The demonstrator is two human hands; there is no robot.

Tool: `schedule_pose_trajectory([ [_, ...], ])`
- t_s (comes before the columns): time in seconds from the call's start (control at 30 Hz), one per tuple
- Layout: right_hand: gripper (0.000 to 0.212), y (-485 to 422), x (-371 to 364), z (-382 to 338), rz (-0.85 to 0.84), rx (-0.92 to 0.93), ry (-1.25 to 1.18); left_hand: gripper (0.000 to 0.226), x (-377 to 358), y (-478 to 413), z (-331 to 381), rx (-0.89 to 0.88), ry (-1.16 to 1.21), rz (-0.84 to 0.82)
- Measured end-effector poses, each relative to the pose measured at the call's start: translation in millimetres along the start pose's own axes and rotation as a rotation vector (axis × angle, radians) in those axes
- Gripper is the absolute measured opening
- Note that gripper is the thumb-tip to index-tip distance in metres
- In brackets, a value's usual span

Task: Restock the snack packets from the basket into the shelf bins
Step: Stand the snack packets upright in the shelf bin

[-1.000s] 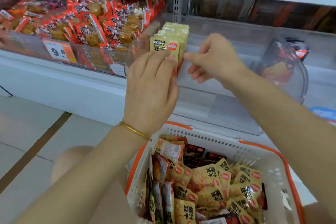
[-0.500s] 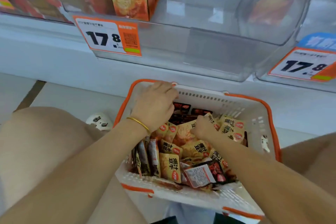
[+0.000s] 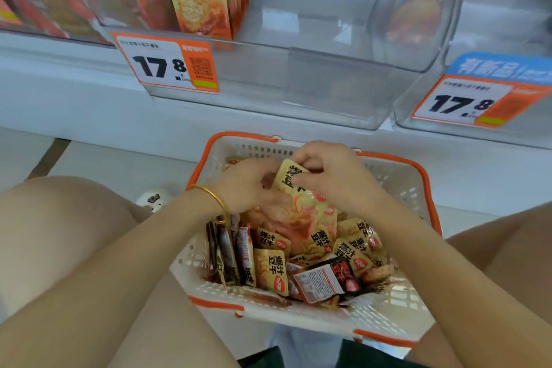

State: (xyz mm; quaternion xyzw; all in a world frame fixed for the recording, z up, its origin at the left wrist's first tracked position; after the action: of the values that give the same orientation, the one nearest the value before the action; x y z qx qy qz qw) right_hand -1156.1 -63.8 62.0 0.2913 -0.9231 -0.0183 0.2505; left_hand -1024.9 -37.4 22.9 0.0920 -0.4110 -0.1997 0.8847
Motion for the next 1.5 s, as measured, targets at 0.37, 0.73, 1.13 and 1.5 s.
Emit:
schedule_pose_trajectory([
  [0.37, 0.020, 27.6, 39.6, -116.0, -0.103, 0.159, -0.529, 0.029, 134.5, 75.0, 64.1, -0.147, 0.356, 0.385],
  [0.73, 0.038, -159.4, 45.9, -167.8, 0.130, 0.145, -0.163, 0.034, 245.3, 59.5, 41.5, 0.065, -0.621, 1.021],
  [1.13, 0.047, -210.6, 4.2, -134.3, 0.066, -0.116, 0.208, 0.051, 227.5, 31.3, 18.2, 0.175, -0.818, 0.939],
  [1.5, 0.058, -217.9, 11.8, -131.0, 0.073, -0.149, 0.307, 0.043, 226.6, 30.4, 17.4, 0.179, -0.817, 0.946],
])
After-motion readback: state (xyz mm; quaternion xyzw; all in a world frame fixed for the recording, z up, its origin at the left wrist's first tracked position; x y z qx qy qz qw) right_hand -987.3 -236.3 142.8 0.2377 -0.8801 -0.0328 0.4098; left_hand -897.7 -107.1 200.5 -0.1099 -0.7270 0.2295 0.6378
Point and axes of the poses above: each hand's wrist, its own y-axis away from the middle knuckle, its own x-axis out of the back of the hand, z = x × y, the point moved 5 cm from there along -y, towards the middle knuckle, and after that the axes turned 8 degrees about -y, right-handed, at the moved point
